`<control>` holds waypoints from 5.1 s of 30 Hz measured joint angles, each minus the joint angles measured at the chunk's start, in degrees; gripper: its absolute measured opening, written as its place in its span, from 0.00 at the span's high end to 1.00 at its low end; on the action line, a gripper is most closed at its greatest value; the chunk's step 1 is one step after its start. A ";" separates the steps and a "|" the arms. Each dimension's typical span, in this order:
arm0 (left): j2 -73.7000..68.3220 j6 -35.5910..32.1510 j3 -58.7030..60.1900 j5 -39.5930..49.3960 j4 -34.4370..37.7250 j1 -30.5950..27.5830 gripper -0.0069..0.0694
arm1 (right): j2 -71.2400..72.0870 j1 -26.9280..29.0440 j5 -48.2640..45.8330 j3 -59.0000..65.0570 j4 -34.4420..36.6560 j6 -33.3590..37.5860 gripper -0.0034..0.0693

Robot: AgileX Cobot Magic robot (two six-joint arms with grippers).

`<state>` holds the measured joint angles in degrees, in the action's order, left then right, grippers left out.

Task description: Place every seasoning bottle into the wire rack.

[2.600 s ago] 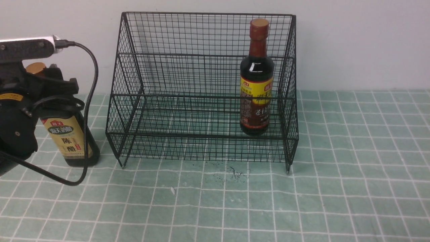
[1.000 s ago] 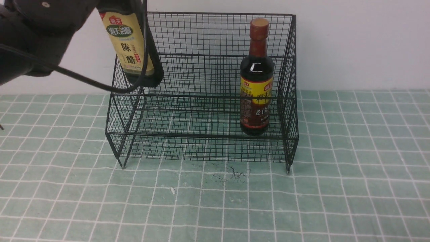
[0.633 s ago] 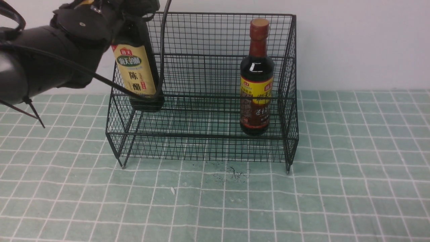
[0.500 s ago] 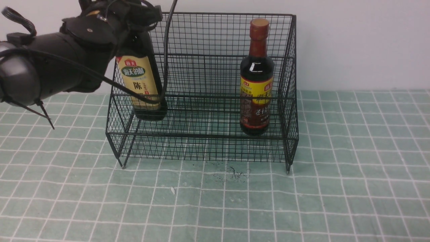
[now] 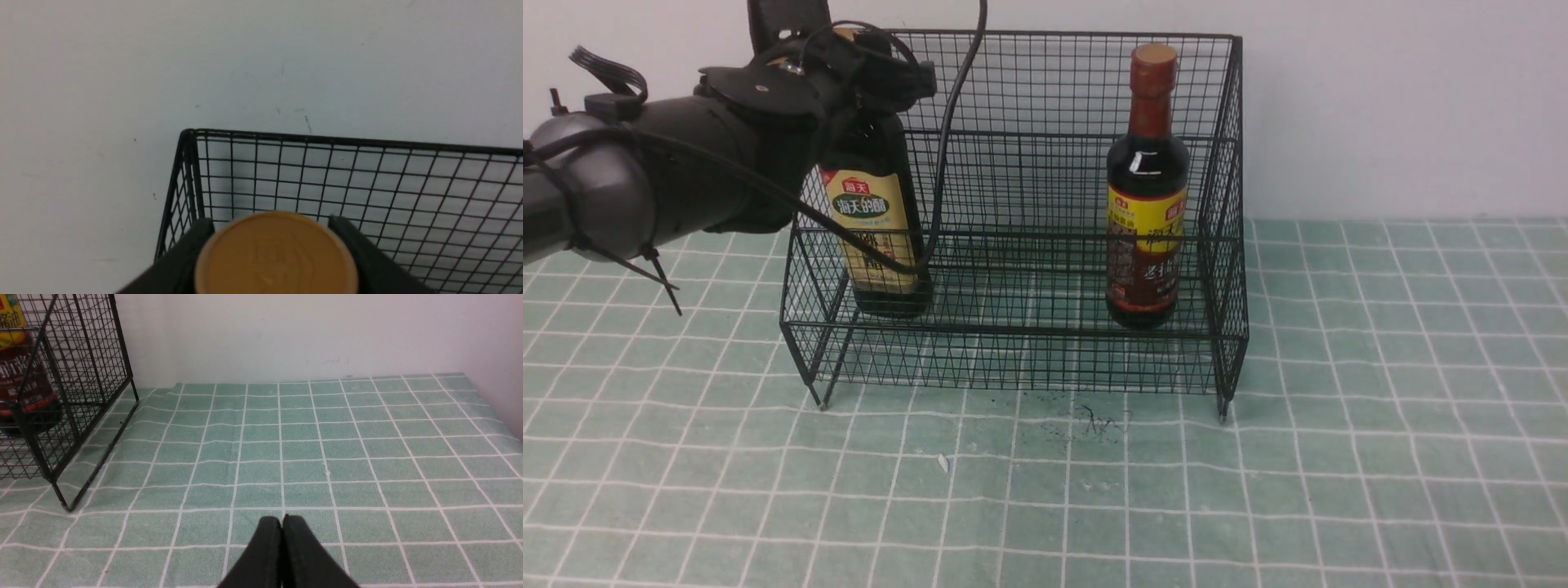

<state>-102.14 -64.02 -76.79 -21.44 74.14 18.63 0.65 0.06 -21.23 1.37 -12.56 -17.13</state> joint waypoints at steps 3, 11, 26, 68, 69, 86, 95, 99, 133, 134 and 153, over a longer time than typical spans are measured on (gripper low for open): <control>1.04 -3.89 -0.11 1.67 0.82 0.06 0.43 | 0.00 0.00 0.00 0.00 0.00 0.00 0.97; 7.15 -16.44 -0.47 7.83 8.34 0.10 0.42 | 0.00 0.00 0.00 0.00 0.00 0.00 0.97; 21.43 -41.75 1.06 18.85 25.03 0.10 0.90 | 0.00 0.00 0.00 0.00 0.00 0.00 0.97; 51.56 9.87 21.97 31.84 24.56 0.01 0.92 | 0.00 0.00 0.00 0.00 0.00 -0.41 0.97; 52.71 8.45 21.97 31.65 24.56 0.01 0.92 | 0.00 0.00 0.00 0.00 0.00 -0.41 0.97; 74.44 8.49 26.19 22.58 9.46 0.01 0.92 | 0.00 0.00 0.00 0.00 0.00 -0.41 0.97; 84.66 59.39 37.07 31.43 -51.41 -0.42 0.92 | 0.00 0.00 0.00 0.00 0.00 -0.41 0.97; 90.09 66.23 46.64 33.83 -63.79 -3.88 0.92 | 0.00 0.00 0.00 0.00 0.00 -0.41 0.97; 102.77 64.02 78.45 42.37 -72.42 -14.07 0.92 | 0.00 0.00 -0.06 0.00 0.00 -0.41 0.97; 102.77 64.02 78.45 42.37 -72.42 -14.07 0.92 | 0.00 0.00 -0.06 0.00 0.00 -0.41 0.97; 102.77 64.43 78.45 42.47 -72.42 -14.07 0.92 | 0.00 0.00 -0.06 0.00 0.00 -0.35 0.97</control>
<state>0.63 0.41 1.66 21.03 1.71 4.56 0.65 0.06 -21.29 1.37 -12.56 -17.49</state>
